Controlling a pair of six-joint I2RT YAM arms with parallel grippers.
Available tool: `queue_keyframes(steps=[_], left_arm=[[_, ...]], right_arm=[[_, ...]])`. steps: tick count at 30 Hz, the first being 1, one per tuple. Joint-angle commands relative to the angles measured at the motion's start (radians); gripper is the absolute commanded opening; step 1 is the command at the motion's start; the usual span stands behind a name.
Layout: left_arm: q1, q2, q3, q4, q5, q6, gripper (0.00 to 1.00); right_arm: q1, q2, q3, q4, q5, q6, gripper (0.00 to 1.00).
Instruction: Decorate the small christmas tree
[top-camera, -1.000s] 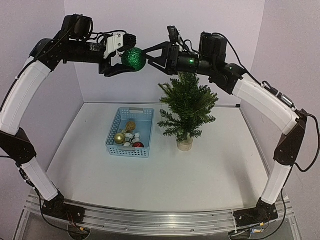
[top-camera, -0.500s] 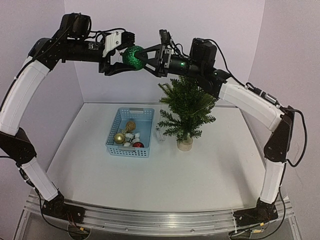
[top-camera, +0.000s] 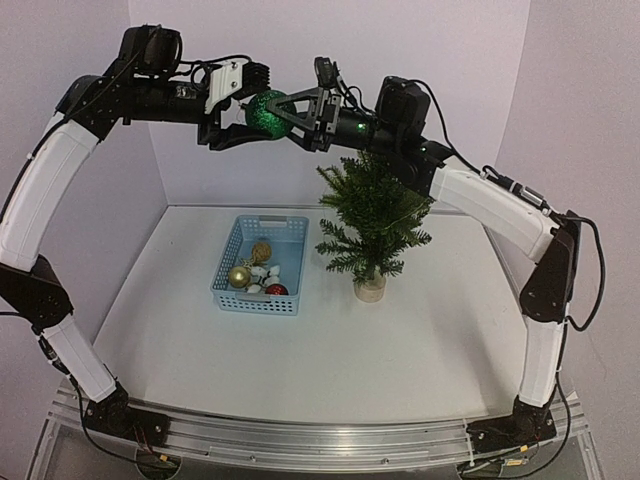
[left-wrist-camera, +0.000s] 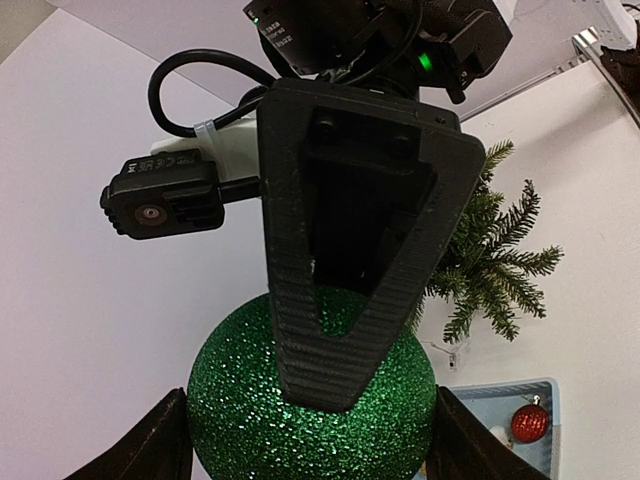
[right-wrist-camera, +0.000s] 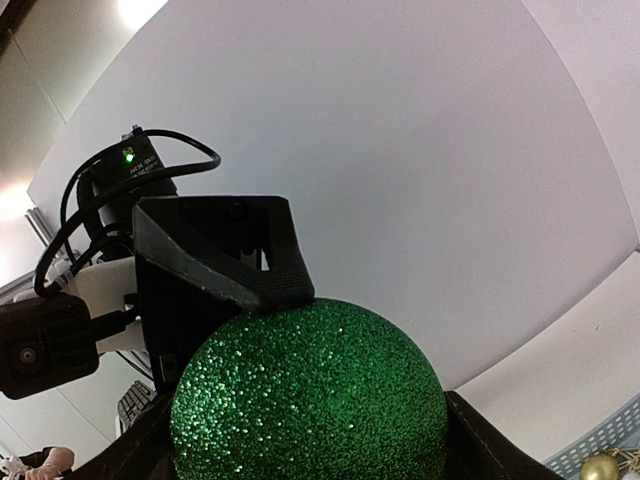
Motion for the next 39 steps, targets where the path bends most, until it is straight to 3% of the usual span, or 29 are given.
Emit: queue_keyframes(steps=[1, 4, 8, 12, 20, 27, 34, 39], left_arm=[[-0.010, -0.007, 0.033, 0.020, 0.032, 0.007, 0.66], [-0.010, -0.009, 0.025, 0.020, 0.029, 0.005, 0.70], [-0.010, -0.015, 0.012, 0.023, 0.017, 0.005, 0.89], [-0.011, -0.021, 0.003, 0.032, 0.006, -0.006, 0.99], [-0.010, -0.014, 0.114, -0.019, 0.012, -0.068, 1.00], [-0.011, -0.014, 0.129, -0.067, 0.026, -0.115, 0.99], [-0.010, -0.026, -0.041, 0.011, 0.023, -0.230, 1.00], [-0.011, -0.049, -0.186, 0.083, 0.005, -0.329, 1.00]], right_arm=[[0.000, -0.007, 0.040, 0.052, -0.022, 0.008, 0.70], [0.000, -0.019, 0.028, 0.052, -0.020, 0.000, 0.67], [-0.006, -0.043, -0.003, 0.053, -0.008, -0.014, 0.65], [-0.017, -0.066, -0.029, 0.054, 0.007, -0.017, 0.60], [-0.083, -0.161, -0.112, 0.025, 0.039, 0.006, 0.54], [-0.172, -0.309, -0.124, -0.322, 0.080, -0.091, 0.54], [-0.334, -0.461, -0.211, -0.676, 0.056, -0.091, 0.53], [-0.446, -0.532, -0.279, -0.871, 0.024, -0.198, 0.54]])
